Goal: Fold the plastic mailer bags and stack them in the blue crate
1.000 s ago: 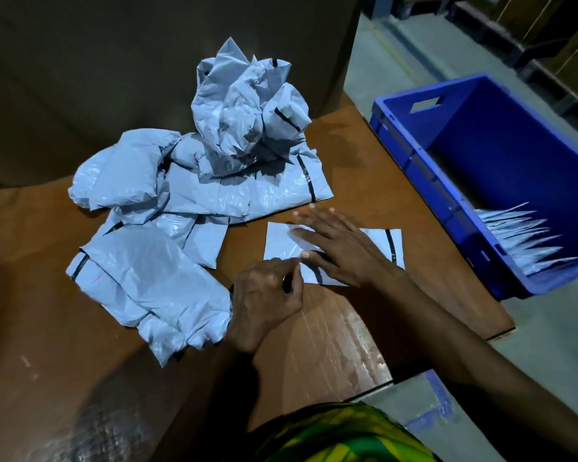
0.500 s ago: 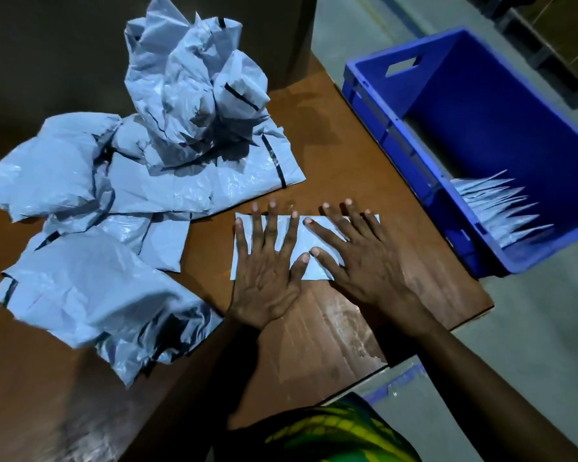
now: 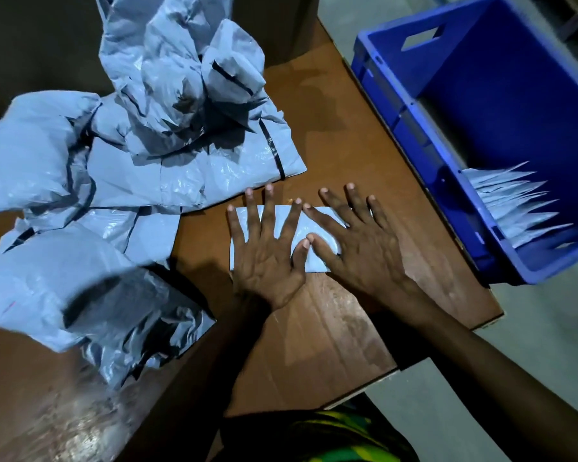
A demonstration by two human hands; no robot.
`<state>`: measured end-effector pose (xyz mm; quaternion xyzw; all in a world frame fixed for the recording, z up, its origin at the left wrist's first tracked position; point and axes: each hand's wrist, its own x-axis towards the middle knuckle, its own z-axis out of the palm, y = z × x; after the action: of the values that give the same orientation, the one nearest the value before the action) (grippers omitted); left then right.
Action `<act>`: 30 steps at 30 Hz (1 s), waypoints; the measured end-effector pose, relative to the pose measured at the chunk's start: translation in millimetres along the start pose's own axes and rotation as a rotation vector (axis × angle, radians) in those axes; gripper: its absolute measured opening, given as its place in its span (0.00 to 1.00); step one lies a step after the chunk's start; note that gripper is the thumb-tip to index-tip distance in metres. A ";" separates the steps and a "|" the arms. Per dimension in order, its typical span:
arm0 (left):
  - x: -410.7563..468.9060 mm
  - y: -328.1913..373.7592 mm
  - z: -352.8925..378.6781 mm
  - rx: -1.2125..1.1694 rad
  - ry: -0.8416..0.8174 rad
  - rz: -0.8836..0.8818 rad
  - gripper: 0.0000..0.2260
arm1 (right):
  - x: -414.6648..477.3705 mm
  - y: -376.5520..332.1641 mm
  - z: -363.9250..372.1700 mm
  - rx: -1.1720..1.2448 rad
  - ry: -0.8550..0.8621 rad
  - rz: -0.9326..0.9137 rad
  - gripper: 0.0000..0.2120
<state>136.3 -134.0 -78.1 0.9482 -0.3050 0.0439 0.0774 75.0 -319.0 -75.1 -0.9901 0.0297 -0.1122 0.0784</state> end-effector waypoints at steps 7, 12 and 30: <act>-20.1 1.1 8.1 0.014 0.067 -0.042 0.29 | -21.9 -13.2 -2.9 -0.020 0.047 0.042 0.24; -12.5 3.1 1.5 0.028 -0.014 -0.086 0.28 | -13.9 -11.3 0.3 -0.012 0.049 0.079 0.24; -58.8 -16.2 -29.4 -0.787 0.287 -0.155 0.28 | -80.6 5.9 -51.7 0.571 0.143 0.257 0.24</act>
<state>97.1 -82.3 -58.8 0.8507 -0.2124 0.0496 0.4782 -15.4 -326.4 -43.8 -0.9059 0.1274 -0.1743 0.3643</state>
